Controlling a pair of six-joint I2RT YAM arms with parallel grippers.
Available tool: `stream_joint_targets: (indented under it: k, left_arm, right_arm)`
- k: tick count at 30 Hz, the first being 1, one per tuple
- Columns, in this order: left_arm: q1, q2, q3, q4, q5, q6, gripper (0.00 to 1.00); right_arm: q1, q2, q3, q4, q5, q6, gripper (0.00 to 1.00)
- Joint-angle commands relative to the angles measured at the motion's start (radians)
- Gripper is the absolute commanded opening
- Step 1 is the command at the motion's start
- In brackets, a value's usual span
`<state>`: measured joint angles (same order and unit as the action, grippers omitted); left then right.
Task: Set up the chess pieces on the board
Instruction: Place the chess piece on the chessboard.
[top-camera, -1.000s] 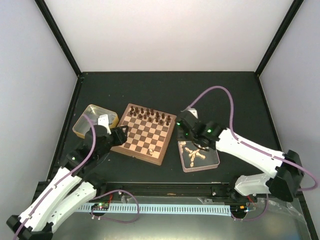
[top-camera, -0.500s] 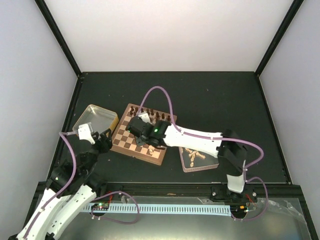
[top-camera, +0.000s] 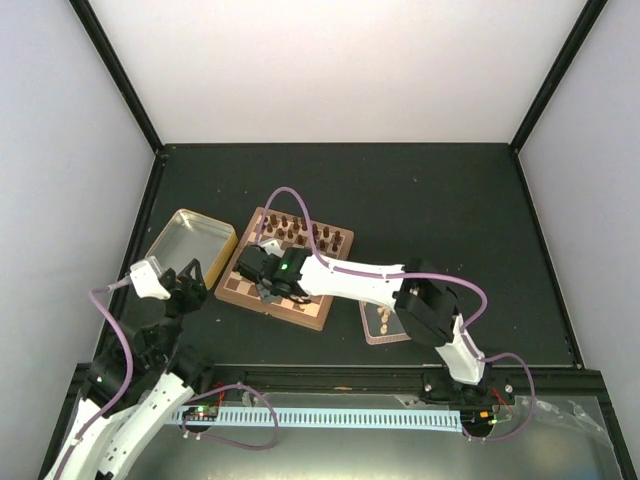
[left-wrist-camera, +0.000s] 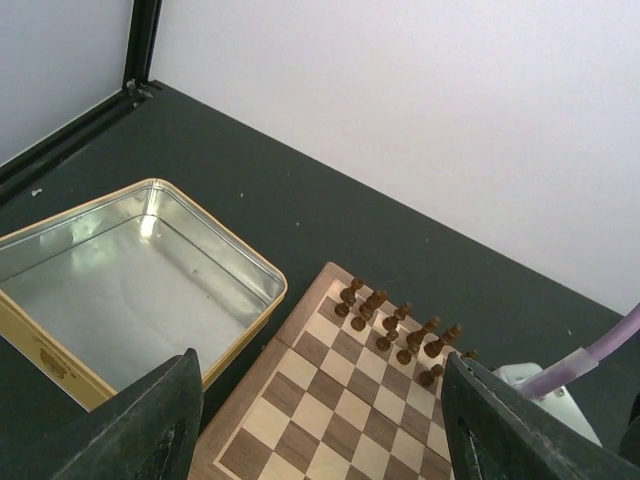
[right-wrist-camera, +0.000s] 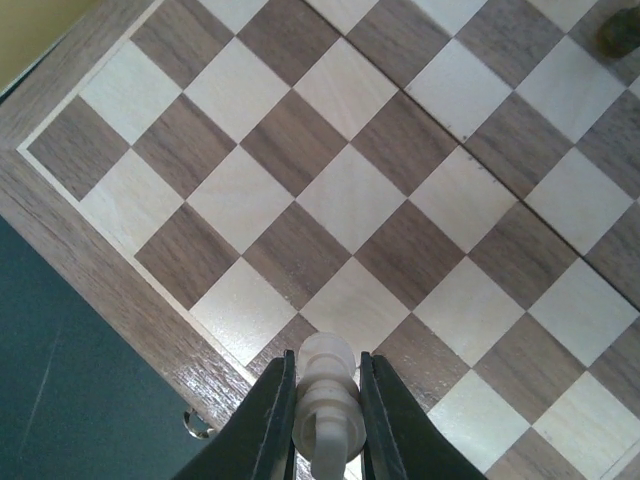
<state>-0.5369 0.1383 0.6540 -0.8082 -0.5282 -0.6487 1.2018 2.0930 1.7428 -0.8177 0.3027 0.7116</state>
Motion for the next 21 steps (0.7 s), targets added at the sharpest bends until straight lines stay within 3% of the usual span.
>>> stream_joint_targets:
  k: [1, 13, 21]
  left_arm:
    - [0.006, -0.015, 0.009, -0.02, -0.038, -0.011, 0.67]
    - [0.007, -0.02, 0.008, -0.02, -0.038, -0.013, 0.68]
    - [0.007, -0.011, 0.006, -0.016, -0.033, -0.01, 0.7]
  right_arm:
    - [0.02, 0.034, 0.043, -0.037, -0.005, -0.012, 0.09]
    - [0.033, 0.079, 0.057, -0.055, -0.031, -0.013, 0.13]
    - [0.033, 0.076, 0.059, -0.049, -0.022, -0.007, 0.23]
